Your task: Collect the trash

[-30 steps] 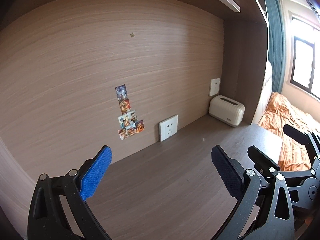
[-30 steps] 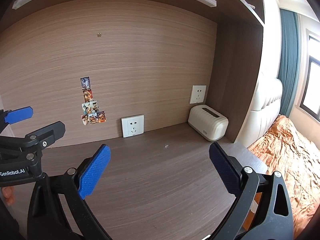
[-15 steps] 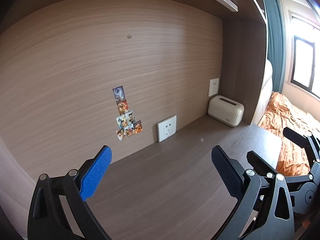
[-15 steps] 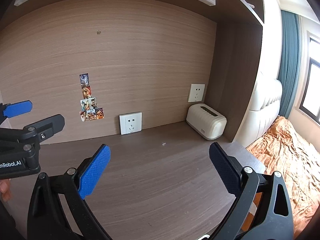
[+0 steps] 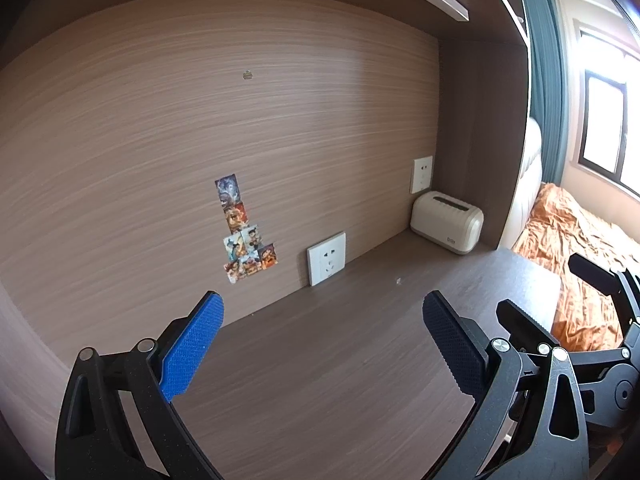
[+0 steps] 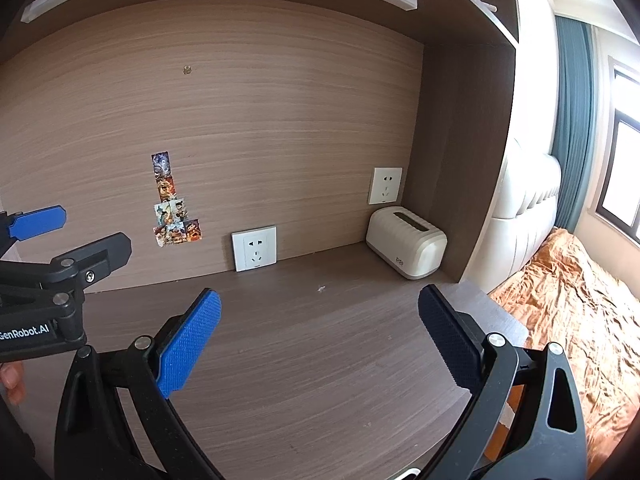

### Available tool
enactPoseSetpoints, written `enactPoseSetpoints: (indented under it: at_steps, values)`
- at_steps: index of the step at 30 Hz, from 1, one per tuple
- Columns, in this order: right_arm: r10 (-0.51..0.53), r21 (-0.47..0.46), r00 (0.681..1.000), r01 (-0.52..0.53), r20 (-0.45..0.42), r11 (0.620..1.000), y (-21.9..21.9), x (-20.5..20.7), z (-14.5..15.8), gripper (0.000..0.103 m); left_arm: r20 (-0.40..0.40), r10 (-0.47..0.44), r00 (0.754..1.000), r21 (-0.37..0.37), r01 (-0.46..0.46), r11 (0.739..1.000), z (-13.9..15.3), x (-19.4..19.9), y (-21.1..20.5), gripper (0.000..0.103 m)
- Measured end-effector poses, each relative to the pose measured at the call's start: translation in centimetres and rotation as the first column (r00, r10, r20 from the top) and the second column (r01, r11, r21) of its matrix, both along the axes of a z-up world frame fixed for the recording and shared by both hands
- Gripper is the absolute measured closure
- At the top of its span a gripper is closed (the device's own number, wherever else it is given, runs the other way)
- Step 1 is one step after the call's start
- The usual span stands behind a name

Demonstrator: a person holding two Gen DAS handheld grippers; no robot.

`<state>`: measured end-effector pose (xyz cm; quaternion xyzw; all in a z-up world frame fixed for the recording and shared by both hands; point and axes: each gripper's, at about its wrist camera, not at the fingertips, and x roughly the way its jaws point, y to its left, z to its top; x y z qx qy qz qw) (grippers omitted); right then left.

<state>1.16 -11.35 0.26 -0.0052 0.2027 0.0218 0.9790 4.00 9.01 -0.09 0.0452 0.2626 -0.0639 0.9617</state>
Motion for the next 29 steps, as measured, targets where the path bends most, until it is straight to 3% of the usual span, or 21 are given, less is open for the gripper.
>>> enactPoseSetpoints:
  at_steps: [9,29]
  values:
    - [-0.005,0.003,1.000,0.005,-0.007,1.000,-0.2,0.2,-0.1,0.005,0.022,-0.010,1.000,0.023,0.009,1.000,0.1,0.0,-0.7,0.005]
    - [0.000,0.007,1.000,0.000,-0.025,1.000,0.0,0.7,-0.6,0.005,-0.009,-0.027,1.000,0.032,0.027,0.999,-0.4,0.6,-1.1,0.005]
